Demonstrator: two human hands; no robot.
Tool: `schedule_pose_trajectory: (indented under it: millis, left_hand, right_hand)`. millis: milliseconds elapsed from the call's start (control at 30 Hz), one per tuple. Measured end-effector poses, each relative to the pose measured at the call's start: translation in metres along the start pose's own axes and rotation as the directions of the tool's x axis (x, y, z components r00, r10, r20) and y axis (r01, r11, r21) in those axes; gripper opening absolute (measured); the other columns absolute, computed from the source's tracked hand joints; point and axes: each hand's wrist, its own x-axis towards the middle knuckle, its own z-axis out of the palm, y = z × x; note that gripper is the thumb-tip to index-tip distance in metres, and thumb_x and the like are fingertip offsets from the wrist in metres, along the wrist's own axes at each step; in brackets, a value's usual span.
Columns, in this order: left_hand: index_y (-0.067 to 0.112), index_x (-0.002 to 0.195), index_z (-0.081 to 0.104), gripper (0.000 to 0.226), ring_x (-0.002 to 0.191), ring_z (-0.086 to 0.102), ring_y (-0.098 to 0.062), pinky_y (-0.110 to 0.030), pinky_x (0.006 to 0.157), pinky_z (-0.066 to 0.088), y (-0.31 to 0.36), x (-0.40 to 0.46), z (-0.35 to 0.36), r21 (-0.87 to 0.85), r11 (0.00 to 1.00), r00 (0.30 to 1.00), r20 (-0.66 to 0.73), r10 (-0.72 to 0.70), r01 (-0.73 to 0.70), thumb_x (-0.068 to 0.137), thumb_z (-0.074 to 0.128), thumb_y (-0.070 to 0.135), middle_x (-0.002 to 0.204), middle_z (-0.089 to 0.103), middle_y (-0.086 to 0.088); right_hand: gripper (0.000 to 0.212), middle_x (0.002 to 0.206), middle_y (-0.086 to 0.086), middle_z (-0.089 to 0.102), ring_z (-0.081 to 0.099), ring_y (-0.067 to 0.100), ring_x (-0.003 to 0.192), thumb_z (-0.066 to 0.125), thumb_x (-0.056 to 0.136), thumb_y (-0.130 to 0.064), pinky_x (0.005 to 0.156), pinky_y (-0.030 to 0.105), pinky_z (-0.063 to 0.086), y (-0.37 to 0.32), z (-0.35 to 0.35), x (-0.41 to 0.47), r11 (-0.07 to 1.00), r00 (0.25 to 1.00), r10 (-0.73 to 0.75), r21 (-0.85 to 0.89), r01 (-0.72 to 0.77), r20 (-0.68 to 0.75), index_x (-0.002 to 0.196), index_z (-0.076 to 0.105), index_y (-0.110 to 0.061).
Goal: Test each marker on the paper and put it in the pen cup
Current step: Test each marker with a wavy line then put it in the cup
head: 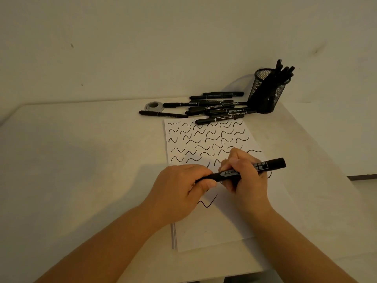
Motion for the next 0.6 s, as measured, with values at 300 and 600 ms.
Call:
schedule_pose_trajectory:
  millis: [300, 600]
  left_hand:
    - [0.035, 0.096, 0.067, 0.015, 0.077, 0.059, 0.0, -0.018, 0.067, 0.049, -0.013, 0.01, -0.018, -0.046, 0.982, 0.964, -0.19, -0.187, 0.182, 0.082, 0.061, 0.036, 0.077, 0.065, 0.022]
    - [0.028, 0.093, 0.071, 0.027, 0.07, 0.063, -0.007, -0.025, 0.059, 0.051, 0.007, 0.062, -0.035, 0.308, 0.951, 0.961, -0.264, 0.082, 0.004, 0.08, 0.057, 0.048, 0.08, 0.071, 0.011]
  right_hand:
    - [0.006, 0.081, -0.017, 0.059, 0.053, 0.003, 0.076, 0.057, 0.083, -0.033, 0.065, 0.016, 0.041, -0.021, -0.02, 0.017, 0.805, 0.954, -0.23, -0.588, 0.076, -0.192, 0.085, 0.057, -0.028]
    - [0.021, 0.078, 0.0, 0.066, 0.055, 0.019, 0.069, 0.061, 0.079, -0.03, 0.058, 0.029, 0.043, -0.052, -0.029, 0.062, -0.153, 0.681, -0.32, -0.745, 0.649, 0.658, 0.092, 0.069, -0.015]
